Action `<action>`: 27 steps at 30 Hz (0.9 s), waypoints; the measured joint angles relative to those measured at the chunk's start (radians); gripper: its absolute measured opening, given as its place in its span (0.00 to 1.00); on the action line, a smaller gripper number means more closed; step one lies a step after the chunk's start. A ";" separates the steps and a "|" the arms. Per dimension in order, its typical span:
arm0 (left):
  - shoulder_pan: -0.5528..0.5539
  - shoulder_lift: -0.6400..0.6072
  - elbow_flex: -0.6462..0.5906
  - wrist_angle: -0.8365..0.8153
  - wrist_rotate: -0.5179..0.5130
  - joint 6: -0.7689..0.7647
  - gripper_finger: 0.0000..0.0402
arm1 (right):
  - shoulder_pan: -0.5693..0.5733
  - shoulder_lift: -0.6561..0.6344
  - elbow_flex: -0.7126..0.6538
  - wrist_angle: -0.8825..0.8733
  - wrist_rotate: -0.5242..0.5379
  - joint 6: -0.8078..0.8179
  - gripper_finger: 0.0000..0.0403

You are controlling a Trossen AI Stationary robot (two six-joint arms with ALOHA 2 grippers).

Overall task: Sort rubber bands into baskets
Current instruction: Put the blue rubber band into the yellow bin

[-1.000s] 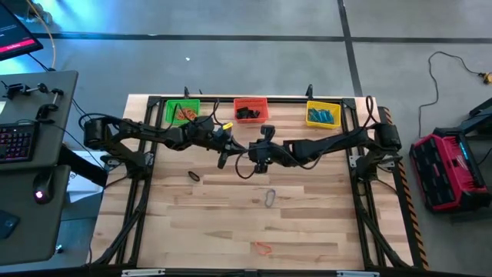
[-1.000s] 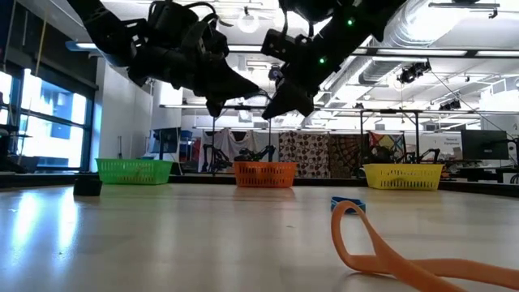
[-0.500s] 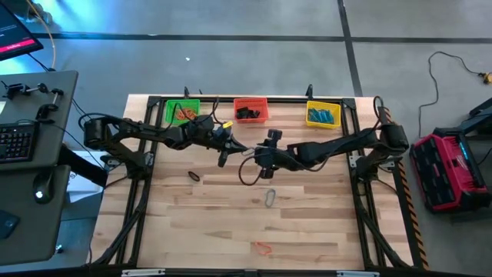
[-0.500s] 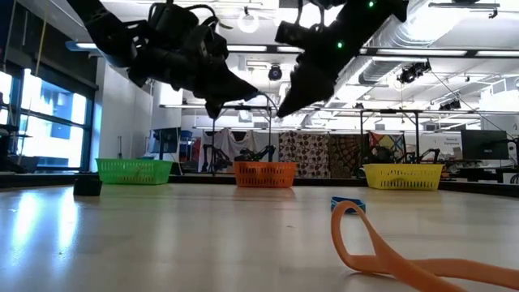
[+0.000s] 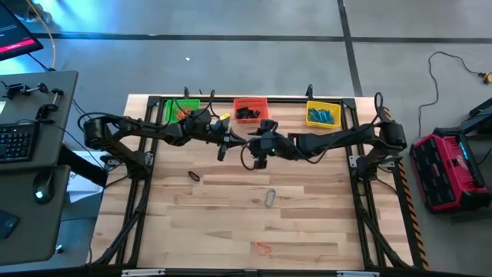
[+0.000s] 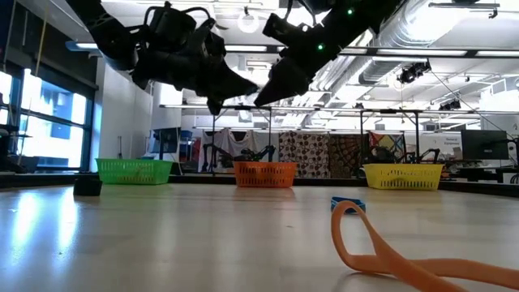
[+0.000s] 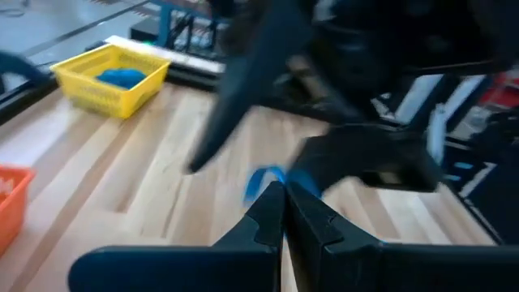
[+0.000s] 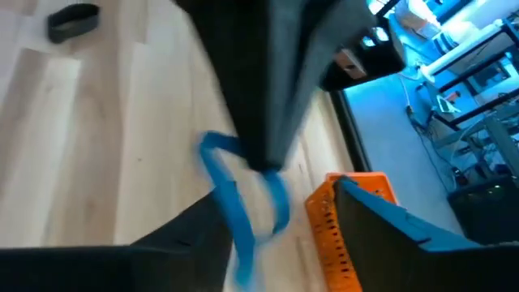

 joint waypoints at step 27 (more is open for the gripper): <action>-0.055 0.000 0.000 -0.112 -0.171 0.061 0.33 | 0.049 -0.094 0.059 -0.362 0.169 0.204 0.00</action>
